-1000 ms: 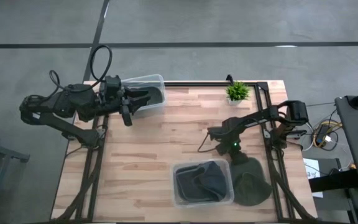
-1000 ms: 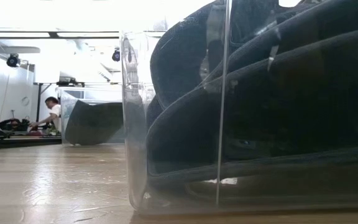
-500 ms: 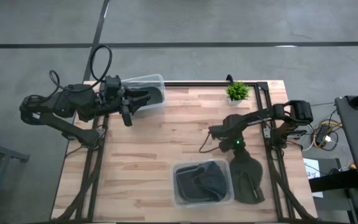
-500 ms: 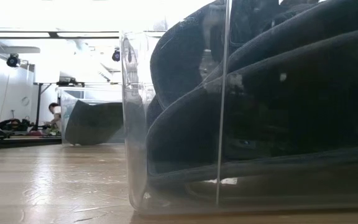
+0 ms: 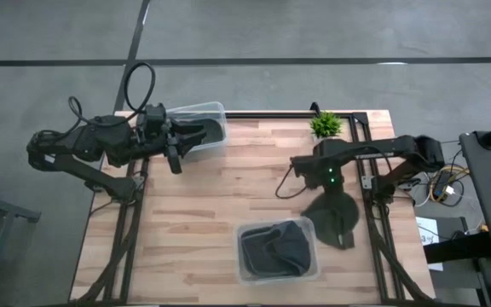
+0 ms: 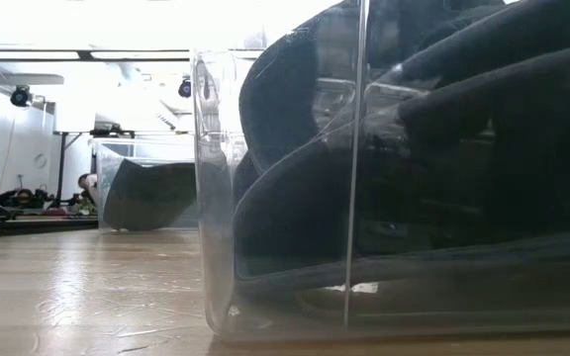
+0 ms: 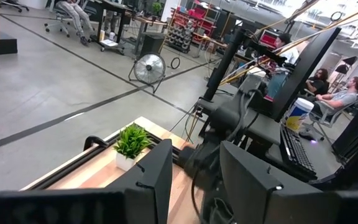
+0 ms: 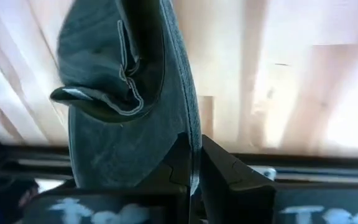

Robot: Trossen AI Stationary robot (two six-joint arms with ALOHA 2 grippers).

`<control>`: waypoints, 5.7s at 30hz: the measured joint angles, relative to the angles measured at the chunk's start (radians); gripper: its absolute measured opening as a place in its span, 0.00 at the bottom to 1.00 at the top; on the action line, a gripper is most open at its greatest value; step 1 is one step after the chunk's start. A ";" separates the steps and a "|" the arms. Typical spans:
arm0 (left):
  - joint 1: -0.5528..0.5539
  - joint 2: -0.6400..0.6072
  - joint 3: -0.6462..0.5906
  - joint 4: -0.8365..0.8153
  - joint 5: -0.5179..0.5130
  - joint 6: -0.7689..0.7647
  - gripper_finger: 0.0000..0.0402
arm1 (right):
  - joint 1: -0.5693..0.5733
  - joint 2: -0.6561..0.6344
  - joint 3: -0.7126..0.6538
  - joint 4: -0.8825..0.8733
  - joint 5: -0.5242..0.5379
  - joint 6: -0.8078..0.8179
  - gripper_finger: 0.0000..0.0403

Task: Pick & Place hat
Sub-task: Put the black cap into the top transparent bin

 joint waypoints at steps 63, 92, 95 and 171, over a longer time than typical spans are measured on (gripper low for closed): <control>0.002 0.024 -0.014 0.029 -0.127 -0.314 0.32 | -0.100 -0.024 0.904 0.902 0.469 0.170 0.02; 0.013 0.185 -0.016 0.499 -0.374 -0.208 0.32 | -0.100 -0.024 0.712 1.194 0.421 0.110 0.02; 0.018 0.186 -0.016 0.517 -0.381 -0.171 0.32 | -0.100 -0.024 0.700 1.213 0.377 0.124 0.02; 0.189 0.082 -0.682 0.055 -0.577 -1.802 0.02 | -0.100 -0.158 0.688 0.853 0.507 -0.081 0.72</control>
